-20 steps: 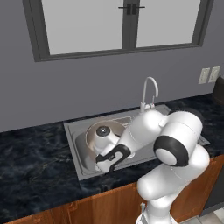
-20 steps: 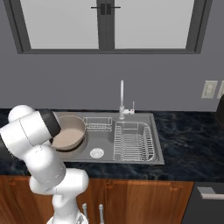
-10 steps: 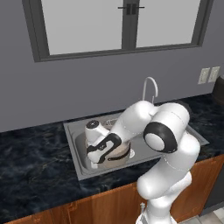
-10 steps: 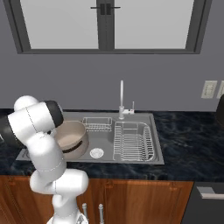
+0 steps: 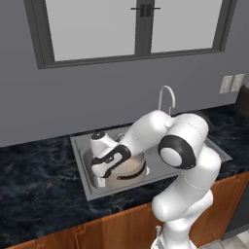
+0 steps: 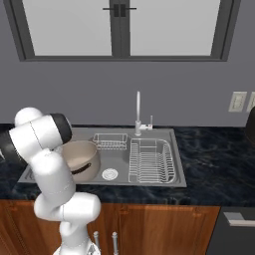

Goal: Move the pot and pan from the stove into the sink.

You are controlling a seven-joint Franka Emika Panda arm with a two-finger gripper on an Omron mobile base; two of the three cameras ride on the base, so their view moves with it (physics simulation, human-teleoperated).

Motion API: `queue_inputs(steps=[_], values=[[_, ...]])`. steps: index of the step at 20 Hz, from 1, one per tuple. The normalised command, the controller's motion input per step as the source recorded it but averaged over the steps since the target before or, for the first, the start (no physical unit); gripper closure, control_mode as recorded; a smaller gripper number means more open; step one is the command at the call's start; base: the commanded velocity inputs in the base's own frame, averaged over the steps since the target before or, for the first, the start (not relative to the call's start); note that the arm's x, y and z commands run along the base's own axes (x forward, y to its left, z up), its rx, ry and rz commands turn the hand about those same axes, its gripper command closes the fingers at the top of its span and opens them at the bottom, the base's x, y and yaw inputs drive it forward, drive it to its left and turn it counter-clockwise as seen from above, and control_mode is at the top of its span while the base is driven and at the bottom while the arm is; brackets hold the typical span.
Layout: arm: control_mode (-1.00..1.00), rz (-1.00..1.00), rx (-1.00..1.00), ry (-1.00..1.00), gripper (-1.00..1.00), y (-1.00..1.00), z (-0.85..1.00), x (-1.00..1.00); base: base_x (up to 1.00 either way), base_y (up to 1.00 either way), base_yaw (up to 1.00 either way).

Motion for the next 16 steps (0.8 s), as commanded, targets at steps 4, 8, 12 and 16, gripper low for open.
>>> queue_inputs(steps=[4,8,12,16], values=[[-1.0,0.0,-0.09,0.1,1.0,0.38,-0.36,0.08,0.0,0.0,0.0],[-1.0,0.0,-0.11,0.05,1.0,0.33,-0.24,0.23,0.0,0.0,0.0],[-1.0,-0.02,-0.03,0.02,-1.0,0.16,-0.07,0.14,0.0,0.0,0.0],[-1.0,-0.06,-0.01,0.0,-1.0,0.15,0.14,0.0,0.0,0.0,0.0]])
